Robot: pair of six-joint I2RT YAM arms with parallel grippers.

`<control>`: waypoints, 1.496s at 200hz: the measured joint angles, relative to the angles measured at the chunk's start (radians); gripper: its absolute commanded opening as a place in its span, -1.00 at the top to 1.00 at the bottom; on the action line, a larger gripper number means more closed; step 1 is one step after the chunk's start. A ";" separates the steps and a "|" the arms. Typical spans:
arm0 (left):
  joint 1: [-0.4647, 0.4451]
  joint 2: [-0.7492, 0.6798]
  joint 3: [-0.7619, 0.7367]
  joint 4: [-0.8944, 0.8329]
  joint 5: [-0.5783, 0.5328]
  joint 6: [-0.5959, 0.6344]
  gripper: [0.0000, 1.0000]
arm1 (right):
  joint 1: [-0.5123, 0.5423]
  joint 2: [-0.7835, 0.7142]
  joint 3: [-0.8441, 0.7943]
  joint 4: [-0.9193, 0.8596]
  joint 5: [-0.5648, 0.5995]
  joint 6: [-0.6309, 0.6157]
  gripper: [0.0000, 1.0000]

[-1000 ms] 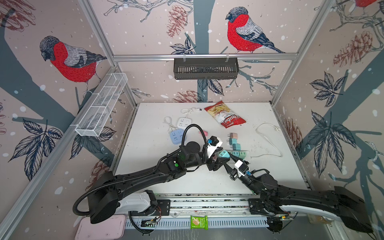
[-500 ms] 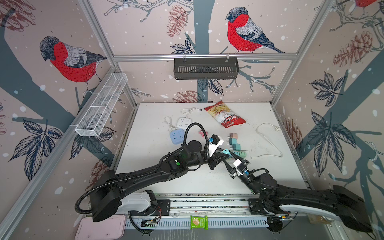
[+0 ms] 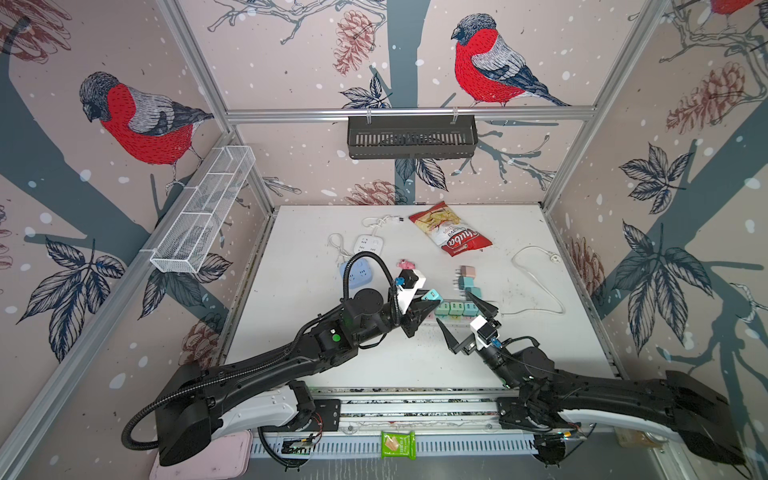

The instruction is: Insert the plug

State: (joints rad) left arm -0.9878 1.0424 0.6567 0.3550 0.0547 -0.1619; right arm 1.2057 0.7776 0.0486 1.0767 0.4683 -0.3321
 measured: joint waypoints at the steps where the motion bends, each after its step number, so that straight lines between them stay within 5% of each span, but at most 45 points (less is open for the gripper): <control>1: 0.002 -0.002 -0.001 0.000 -0.003 0.000 1.00 | 0.000 0.000 0.000 0.000 0.001 0.000 -0.99; 47: 0.077 -0.088 -0.085 0.011 -0.183 -0.017 1.00 | -0.058 -0.075 -0.043 -0.007 0.071 0.046 -0.99; 122: 0.091 0.021 -0.080 0.019 -0.327 0.105 1.00 | -0.592 -0.319 -0.040 -0.323 0.026 0.445 -0.99; 173: 0.096 0.060 -0.208 0.110 -0.402 0.317 1.00 | -0.799 -0.333 -0.045 -0.368 -0.027 0.598 -0.99; 206: 0.150 0.109 -0.247 0.146 -0.267 0.467 1.00 | -0.827 -0.323 -0.045 -0.370 -0.019 0.646 -0.99; 268: 0.204 0.203 -0.031 0.000 0.020 0.618 1.00 | -0.827 -0.587 -0.045 -0.392 -0.051 0.650 -0.99; 299: 0.205 0.207 0.006 -0.070 0.146 0.681 1.00 | -0.828 -0.607 -0.045 -0.402 -0.072 0.649 -0.99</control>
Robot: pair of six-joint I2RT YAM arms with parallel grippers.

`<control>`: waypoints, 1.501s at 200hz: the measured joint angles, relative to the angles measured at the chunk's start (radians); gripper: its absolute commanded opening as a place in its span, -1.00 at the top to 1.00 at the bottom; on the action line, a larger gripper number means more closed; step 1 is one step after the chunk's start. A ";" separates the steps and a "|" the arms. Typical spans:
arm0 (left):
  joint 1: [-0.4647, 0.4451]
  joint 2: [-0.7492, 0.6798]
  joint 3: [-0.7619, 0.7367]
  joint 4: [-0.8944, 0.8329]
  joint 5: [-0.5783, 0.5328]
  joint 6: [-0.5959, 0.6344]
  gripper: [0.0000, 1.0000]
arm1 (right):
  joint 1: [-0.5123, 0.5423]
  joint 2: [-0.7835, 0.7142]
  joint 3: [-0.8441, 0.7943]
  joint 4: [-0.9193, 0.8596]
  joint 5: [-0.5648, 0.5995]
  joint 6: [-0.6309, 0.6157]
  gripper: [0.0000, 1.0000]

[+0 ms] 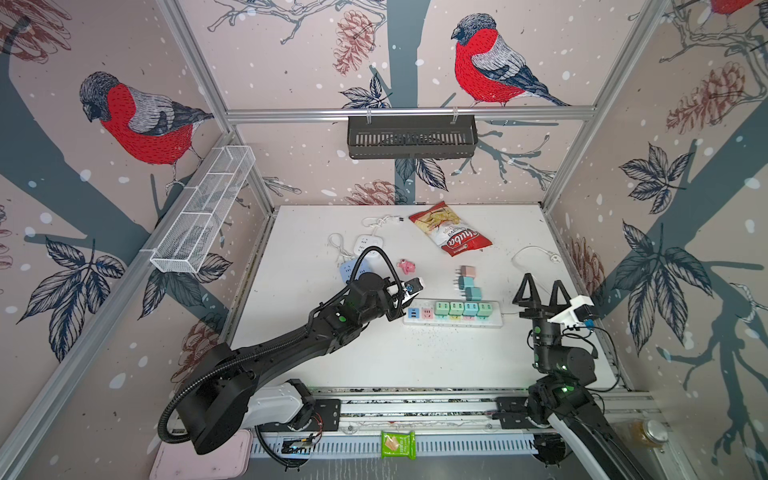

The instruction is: Insert the plug

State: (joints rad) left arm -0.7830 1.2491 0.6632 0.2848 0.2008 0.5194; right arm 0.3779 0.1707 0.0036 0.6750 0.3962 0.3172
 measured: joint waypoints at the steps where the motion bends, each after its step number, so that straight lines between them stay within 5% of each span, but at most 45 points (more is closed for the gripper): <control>1: 0.000 0.002 0.002 -0.003 0.005 0.003 1.00 | 0.000 0.001 0.000 0.000 0.000 0.000 -0.99; 119: 0.047 0.277 0.136 -0.082 0.201 0.151 1.00 | -0.002 0.117 0.000 0.038 0.010 0.001 -0.99; 300: 0.049 0.452 0.247 -0.216 0.402 0.293 1.00 | -0.005 0.167 0.000 0.068 -0.007 0.000 -0.99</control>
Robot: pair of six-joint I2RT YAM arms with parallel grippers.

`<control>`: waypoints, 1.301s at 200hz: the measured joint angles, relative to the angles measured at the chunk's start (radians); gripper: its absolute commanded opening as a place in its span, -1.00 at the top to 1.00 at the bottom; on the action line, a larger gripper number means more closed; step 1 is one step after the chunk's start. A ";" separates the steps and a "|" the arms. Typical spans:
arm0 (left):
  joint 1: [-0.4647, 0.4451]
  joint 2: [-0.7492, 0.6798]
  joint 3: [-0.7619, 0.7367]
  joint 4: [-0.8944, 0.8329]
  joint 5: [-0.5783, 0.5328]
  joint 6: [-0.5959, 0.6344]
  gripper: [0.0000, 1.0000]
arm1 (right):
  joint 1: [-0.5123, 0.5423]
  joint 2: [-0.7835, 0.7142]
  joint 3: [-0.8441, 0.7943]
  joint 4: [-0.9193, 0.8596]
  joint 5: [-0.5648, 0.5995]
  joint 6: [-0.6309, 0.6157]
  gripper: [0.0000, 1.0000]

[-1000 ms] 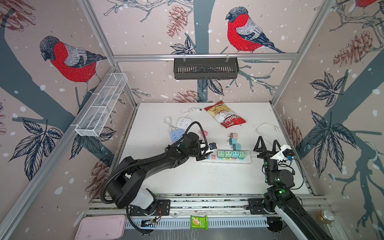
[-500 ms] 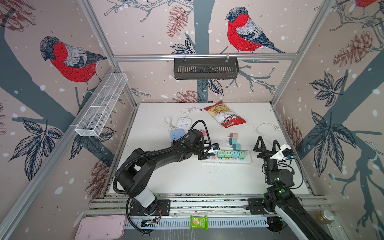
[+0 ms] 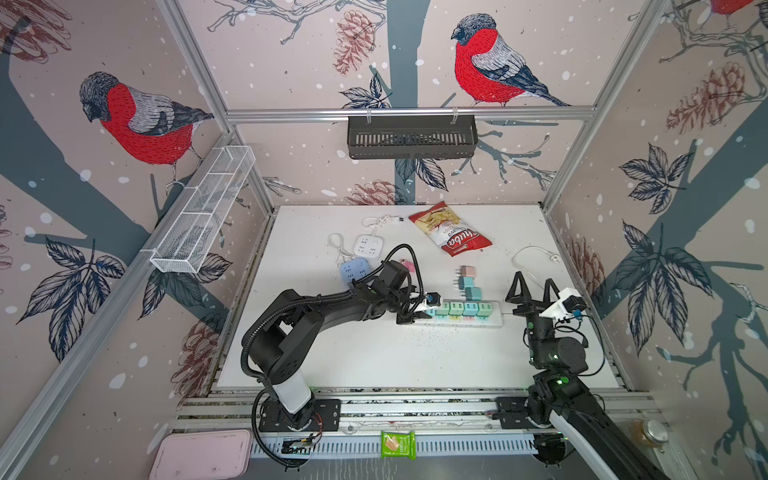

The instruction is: Insert the plug

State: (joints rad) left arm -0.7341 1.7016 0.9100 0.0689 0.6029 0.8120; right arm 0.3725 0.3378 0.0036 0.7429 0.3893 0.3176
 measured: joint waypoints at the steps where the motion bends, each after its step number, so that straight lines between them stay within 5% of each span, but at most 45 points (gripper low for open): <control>1: 0.000 0.001 0.000 0.002 0.000 0.000 1.00 | 0.000 0.000 0.000 0.000 0.000 0.000 -0.99; 260: 0.040 0.074 -0.020 0.129 0.079 -0.032 1.00 | 0.000 0.003 0.000 0.015 -0.014 0.000 -0.99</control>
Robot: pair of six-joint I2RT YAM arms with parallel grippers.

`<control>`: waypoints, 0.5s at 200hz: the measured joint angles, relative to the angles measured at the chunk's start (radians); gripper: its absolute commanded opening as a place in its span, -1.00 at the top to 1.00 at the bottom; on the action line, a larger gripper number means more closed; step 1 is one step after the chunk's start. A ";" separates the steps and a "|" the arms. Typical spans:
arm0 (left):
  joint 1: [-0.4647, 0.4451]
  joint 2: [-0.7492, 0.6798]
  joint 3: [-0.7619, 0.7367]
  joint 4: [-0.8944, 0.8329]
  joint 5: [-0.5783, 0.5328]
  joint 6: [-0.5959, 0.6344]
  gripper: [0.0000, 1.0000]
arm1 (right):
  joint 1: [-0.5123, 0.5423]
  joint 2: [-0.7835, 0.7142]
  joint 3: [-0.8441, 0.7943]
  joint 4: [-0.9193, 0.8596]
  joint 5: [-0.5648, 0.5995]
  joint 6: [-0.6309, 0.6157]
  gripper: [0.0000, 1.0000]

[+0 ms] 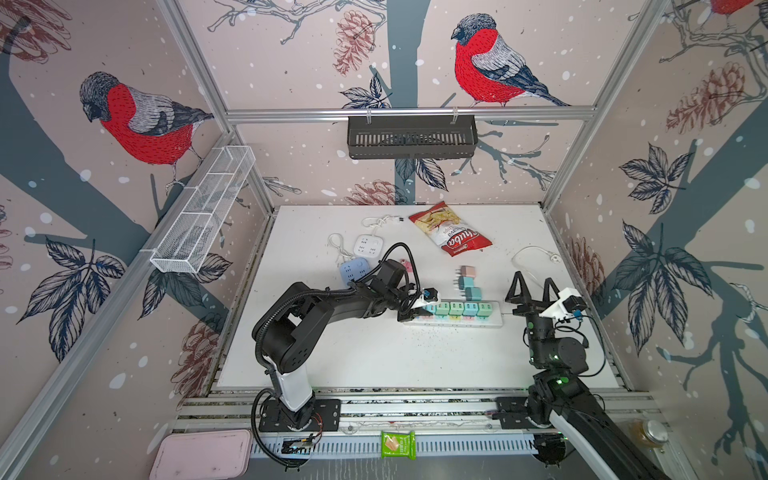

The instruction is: Insert the plug

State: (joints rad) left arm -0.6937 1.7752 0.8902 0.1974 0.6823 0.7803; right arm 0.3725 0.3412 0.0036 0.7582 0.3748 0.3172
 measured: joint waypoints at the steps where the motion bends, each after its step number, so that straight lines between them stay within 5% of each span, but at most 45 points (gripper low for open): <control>1: 0.000 0.000 -0.001 0.001 0.000 0.000 1.00 | 0.000 0.000 0.000 0.000 0.000 0.000 -0.99; 100: 0.005 0.063 0.048 -0.018 0.036 -0.074 1.00 | 0.000 0.001 0.000 0.000 -0.001 0.000 -0.99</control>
State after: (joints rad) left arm -0.6888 1.8385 0.9382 0.1791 0.7185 0.7063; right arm 0.3725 0.3424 0.0036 0.7582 0.3737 0.3172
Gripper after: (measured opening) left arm 0.291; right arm 0.997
